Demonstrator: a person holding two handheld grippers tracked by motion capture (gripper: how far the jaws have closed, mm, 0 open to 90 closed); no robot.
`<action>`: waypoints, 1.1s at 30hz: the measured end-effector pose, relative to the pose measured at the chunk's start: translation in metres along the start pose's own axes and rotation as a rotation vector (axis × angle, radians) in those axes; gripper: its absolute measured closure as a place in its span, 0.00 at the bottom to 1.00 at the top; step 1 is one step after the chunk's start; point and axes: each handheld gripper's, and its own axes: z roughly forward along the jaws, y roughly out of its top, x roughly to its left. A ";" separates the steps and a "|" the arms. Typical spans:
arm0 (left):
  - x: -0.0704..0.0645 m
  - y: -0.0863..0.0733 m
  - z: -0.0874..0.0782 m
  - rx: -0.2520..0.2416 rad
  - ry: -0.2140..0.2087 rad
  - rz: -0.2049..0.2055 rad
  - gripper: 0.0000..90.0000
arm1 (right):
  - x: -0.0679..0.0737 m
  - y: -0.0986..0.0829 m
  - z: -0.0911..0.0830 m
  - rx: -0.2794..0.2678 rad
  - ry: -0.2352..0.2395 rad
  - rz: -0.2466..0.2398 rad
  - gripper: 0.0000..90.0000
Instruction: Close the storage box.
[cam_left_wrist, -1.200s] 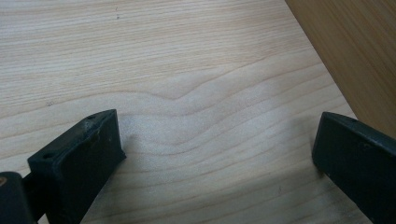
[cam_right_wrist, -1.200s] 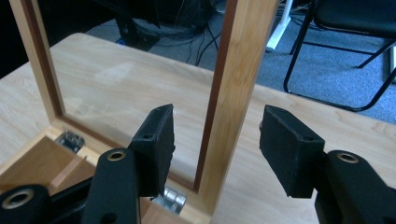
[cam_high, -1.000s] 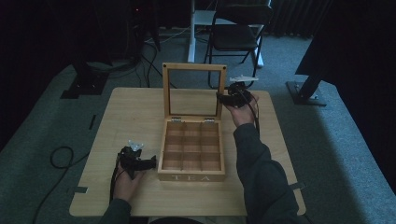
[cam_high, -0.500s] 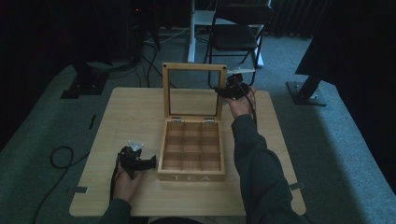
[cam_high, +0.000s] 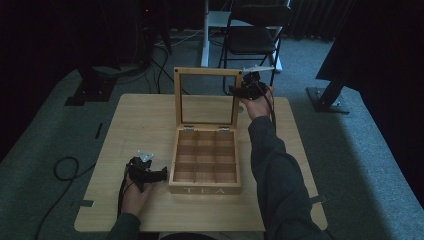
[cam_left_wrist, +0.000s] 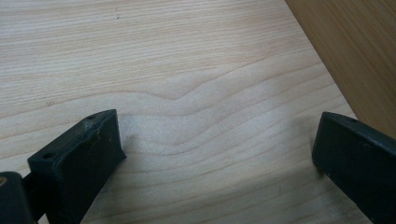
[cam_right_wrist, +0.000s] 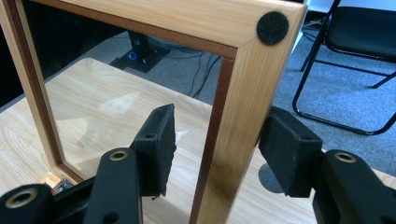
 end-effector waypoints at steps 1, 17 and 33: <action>0.000 0.000 0.000 0.000 -0.001 -0.001 0.02 | 0.000 0.000 -0.001 -0.001 0.001 0.020 0.52; 0.000 0.000 0.000 0.000 -0.001 -0.001 0.02 | 0.010 -0.009 -0.022 -0.043 -0.015 0.053 0.64; 0.000 0.000 0.000 -0.002 -0.001 -0.001 0.02 | 0.026 -0.028 -0.051 -0.102 -0.003 0.007 0.66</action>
